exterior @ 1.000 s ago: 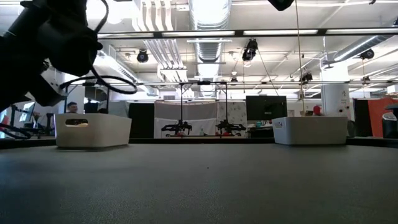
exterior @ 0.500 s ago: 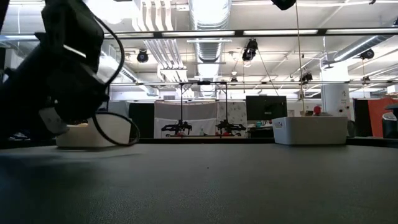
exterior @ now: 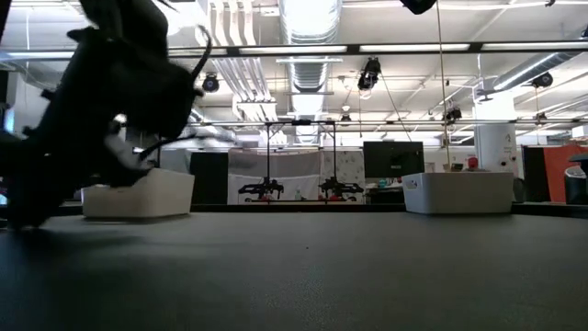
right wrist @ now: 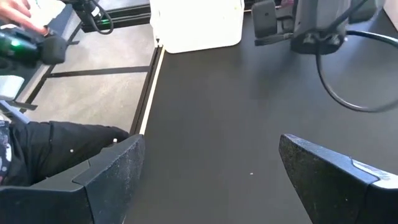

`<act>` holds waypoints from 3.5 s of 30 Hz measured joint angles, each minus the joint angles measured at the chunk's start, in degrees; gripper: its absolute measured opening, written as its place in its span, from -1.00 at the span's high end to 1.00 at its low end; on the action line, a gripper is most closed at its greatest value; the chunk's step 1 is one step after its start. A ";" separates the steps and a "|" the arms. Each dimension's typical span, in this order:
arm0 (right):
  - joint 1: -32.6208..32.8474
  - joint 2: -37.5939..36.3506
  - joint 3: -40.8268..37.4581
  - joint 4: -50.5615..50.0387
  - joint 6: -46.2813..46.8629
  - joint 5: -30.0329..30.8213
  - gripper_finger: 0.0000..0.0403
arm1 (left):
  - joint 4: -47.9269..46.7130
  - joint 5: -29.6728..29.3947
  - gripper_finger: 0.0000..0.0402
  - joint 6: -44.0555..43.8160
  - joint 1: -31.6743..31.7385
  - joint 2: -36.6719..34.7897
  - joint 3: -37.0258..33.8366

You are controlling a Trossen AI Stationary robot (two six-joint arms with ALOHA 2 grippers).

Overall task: Sort produce into baskets
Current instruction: Move the small eggplant to the center of the table, then move the small eggplants to the center of the table

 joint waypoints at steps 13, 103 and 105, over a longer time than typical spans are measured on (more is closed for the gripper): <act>0.00 0.00 0.00 -0.15 0.10 -0.01 -0.81 | -4.52 -2.55 0.78 1.24 0.10 -3.37 6.82; 1.60 0.00 -8.52 1.40 3.50 0.20 -0.81 | -8.32 19.12 1.00 -21.75 3.37 -11.10 -13.31; 1.60 0.00 -8.52 1.99 3.60 0.20 -0.81 | -10.17 19.52 1.00 -18.53 3.38 -7.82 -12.71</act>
